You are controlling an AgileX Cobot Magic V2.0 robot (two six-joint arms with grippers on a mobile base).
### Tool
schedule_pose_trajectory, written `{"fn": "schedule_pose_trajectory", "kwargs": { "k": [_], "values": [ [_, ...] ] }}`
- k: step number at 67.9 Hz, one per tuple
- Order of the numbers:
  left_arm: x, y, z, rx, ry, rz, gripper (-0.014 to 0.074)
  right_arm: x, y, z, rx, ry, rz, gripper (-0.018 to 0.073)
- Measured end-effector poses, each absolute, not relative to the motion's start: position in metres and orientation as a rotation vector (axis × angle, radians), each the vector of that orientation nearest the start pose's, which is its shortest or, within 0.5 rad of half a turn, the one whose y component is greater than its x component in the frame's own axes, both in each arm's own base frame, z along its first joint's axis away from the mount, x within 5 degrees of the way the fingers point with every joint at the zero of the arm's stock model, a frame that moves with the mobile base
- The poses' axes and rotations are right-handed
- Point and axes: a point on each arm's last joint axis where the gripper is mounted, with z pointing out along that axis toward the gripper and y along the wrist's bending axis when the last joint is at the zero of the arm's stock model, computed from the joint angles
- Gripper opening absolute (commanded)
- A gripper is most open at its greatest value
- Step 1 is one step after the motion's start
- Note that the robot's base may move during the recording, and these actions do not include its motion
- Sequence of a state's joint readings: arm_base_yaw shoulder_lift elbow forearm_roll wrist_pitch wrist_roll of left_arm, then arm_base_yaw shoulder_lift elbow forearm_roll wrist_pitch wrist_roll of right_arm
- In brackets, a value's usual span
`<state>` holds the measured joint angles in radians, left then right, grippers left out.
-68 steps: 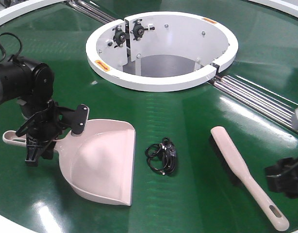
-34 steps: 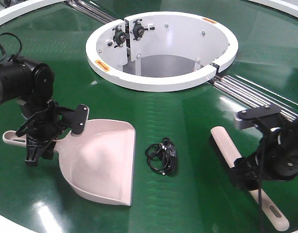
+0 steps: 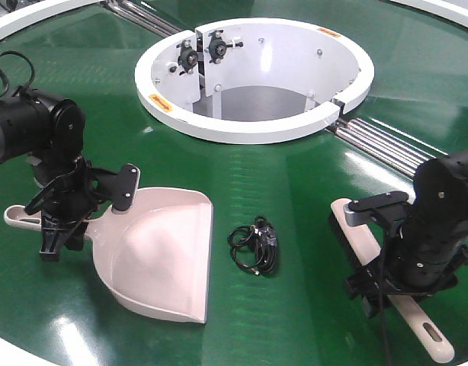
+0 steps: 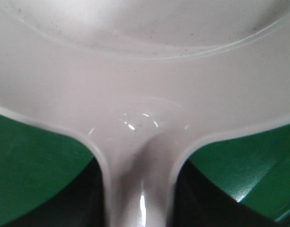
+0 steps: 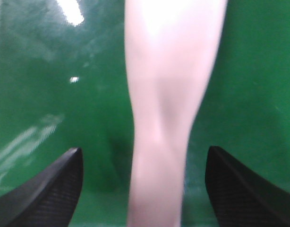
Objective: Clean and inspect green conveyor with broom and dustpan
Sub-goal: 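Reach the right gripper down and grasp the pink brush handle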
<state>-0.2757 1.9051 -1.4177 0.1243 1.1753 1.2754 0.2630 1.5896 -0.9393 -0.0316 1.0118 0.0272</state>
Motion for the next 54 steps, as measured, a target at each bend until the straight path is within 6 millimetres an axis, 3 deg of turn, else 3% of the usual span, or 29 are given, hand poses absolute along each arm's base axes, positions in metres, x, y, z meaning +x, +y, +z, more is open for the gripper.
{"fn": "schedule_pose_trajectory", "kwargs": {
  "k": [13,38,54],
  "values": [
    [0.357,-0.09,0.209,-2.208,-2.146,-0.151,-0.0008,0.265,0.069,0.186,-0.381,3.131,-0.045,0.0446],
    [0.357,-0.09,0.209,-2.207,-2.145,-0.151,-0.0008,0.269,0.07,0.18,-0.357,3.129,-0.045,-0.0015],
    [0.357,-0.09,0.209,-2.207,-2.145,-0.15,-0.0008,0.271,0.071,0.186,-0.331,3.105,-0.029,-0.0009]
  ]
}}
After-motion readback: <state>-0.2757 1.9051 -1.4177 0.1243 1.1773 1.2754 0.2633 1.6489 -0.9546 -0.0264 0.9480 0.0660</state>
